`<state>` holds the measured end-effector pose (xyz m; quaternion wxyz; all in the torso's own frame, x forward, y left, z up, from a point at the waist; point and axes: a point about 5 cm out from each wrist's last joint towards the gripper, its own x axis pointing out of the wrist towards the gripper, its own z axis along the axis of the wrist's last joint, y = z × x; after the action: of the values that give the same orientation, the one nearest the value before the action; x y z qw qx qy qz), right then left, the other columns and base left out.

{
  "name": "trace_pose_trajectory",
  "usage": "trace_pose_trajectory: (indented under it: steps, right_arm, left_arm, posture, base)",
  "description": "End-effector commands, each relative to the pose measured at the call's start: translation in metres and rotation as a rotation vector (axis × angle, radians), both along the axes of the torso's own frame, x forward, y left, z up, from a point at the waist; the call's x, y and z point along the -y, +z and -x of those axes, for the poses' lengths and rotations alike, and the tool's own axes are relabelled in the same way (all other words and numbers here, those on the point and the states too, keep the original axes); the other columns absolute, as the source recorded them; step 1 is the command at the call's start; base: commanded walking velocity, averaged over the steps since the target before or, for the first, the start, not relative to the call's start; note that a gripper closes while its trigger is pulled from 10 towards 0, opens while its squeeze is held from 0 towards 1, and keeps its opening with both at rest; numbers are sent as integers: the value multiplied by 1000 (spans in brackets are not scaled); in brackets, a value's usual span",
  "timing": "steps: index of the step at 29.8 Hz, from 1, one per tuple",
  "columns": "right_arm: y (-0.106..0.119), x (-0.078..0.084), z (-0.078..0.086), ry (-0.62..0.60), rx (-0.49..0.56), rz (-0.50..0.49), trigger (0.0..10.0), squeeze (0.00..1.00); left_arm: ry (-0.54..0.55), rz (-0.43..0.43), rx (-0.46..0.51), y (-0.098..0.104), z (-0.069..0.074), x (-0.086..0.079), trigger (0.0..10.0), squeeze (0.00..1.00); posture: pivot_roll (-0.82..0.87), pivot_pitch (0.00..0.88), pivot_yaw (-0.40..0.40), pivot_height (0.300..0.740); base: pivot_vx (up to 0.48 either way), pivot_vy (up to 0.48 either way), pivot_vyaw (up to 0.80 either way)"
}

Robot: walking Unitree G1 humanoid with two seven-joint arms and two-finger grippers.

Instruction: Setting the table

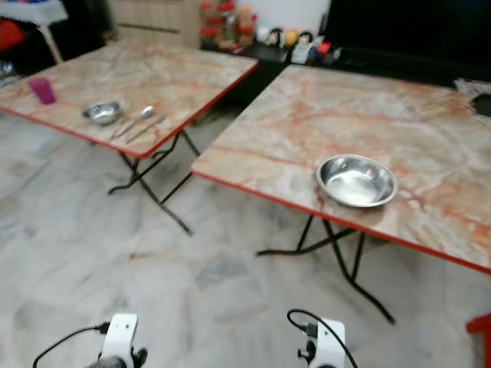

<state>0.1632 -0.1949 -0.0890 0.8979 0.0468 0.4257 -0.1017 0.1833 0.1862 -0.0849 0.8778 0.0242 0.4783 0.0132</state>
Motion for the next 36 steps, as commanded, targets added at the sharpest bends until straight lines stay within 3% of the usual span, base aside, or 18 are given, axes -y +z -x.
trace_pose_trajectory:
  steps: [1, 14, 19, 28, 36]
  right_arm:
    - [0, -2, -1, -12, -1, -13, 10000, 0]
    - [0, -1, -2, -21, -3, -17, 10000, 0]
    - [0, 0, -1, -40, 0, -23, 10000, 0]
    - [0, 0, -2, -32, -3, -16, 10000, 0]
    - [0, 0, -2, -39, 2, -15, 10000, 0]
  left_arm:
    - [-17, -16, 13, 3, -6, -1, 10000, 0]
    - [-19, -25, 4, 2, -5, -1, 10000, 0]
    - [-16, -24, 2, 2, -4, 0, 10000, 0]
    - [-19, -25, 3, 2, -5, -1, 10000, 0]
    - [-26, -26, 2, 2, -5, 0, 10000, 0]
  posture:
    - [-28, 0, 8, 740]
    - [-29, 0, 6, 740]
    - [-29, 0, 6, 740]
    - [-28, 0, 5, 740]
    - [-35, 0, 13, 740]
  base:
    - [0, 0, 0]
    - [0, 38, 0]
    - [0, 417, -789]
    - [0, 480, 0]
    - [0, 480, -530]
